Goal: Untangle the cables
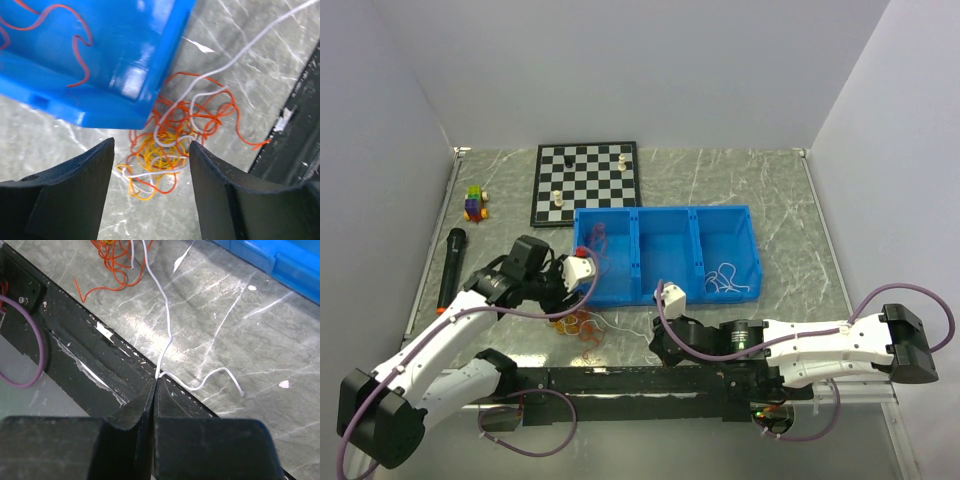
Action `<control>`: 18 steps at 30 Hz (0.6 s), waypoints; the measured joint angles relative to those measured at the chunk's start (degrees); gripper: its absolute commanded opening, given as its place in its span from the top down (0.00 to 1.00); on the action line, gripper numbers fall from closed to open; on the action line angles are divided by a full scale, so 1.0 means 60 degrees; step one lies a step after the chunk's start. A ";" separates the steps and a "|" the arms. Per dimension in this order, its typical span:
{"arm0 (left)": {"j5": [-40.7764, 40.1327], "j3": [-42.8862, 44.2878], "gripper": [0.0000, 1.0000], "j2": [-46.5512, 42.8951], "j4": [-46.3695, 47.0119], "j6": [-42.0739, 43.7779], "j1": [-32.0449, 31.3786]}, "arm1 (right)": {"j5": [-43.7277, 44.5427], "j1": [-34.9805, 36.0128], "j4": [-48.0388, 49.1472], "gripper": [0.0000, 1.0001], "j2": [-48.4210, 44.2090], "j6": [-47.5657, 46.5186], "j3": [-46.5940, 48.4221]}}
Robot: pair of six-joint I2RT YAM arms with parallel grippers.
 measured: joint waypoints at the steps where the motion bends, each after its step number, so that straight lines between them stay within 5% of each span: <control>1: 0.0098 0.0026 0.36 0.0091 -0.0066 0.0022 0.0000 | 0.0029 0.0004 -0.0011 1.00 0.0000 0.0004 0.0000; 12: 0.0346 -0.0211 0.44 0.0539 -0.0499 0.0430 -0.0004 | 0.0164 0.0015 -0.0153 1.00 -0.0317 0.0168 -0.0076; 18: 0.0095 -0.0379 0.60 0.1206 -0.0412 0.0430 -0.0120 | 0.0284 0.0015 -0.0255 1.00 -0.0353 0.0175 -0.0073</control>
